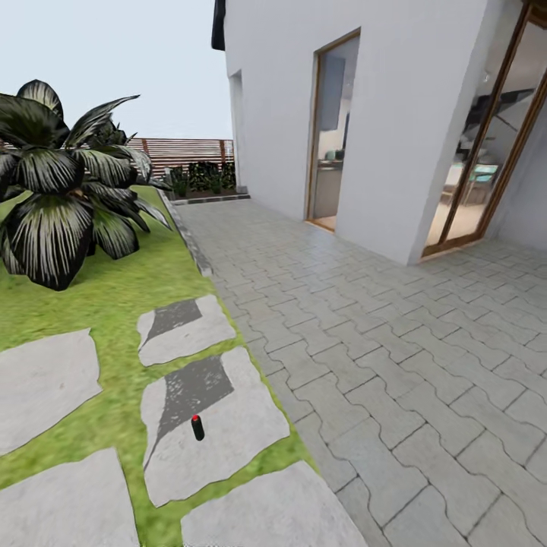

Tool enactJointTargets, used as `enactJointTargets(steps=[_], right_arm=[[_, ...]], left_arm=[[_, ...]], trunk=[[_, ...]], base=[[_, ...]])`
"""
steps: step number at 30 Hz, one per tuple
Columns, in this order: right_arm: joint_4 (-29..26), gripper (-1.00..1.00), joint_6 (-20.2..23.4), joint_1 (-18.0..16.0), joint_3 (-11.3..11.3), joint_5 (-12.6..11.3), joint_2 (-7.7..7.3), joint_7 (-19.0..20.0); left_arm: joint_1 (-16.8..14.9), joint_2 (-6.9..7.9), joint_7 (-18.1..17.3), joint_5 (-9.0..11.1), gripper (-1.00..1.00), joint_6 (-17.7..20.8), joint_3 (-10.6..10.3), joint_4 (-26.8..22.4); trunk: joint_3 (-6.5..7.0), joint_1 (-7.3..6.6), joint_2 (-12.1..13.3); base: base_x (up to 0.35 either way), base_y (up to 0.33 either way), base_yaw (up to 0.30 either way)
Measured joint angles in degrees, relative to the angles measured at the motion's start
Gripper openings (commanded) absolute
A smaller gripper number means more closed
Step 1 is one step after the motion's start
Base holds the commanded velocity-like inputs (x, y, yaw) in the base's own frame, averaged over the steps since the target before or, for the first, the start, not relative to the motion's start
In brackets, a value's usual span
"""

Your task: In the garden, pick up the pesticide atomizer on the floor and spray pesticide onto both trees until each tree trunk is fully covered.

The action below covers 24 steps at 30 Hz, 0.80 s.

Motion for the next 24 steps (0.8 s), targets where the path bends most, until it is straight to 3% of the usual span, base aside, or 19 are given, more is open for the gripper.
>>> enactJointTargets(steps=[4, 24], right_arm=[[0.0, 1.0, 0.0, 0.0, 0.0, 0.01, 0.0, 0.15], [0.0, 1.0, 0.0, 0.0, 0.01, 0.05, 0.01, 0.0]], left_arm=[[0.01, 0.0, 0.0, 0.0, 1.0, 0.0, -0.02, 0.0], [0.01, -0.07, 0.0, 0.0, 1.0, 0.01, 0.01, 0.07]], trunk=[[0.0, 0.0, 0.0], [0.0, 0.01, 0.01]], base=[[0.0, 0.0, 0.037], [0.212, -0.176, 0.0]])
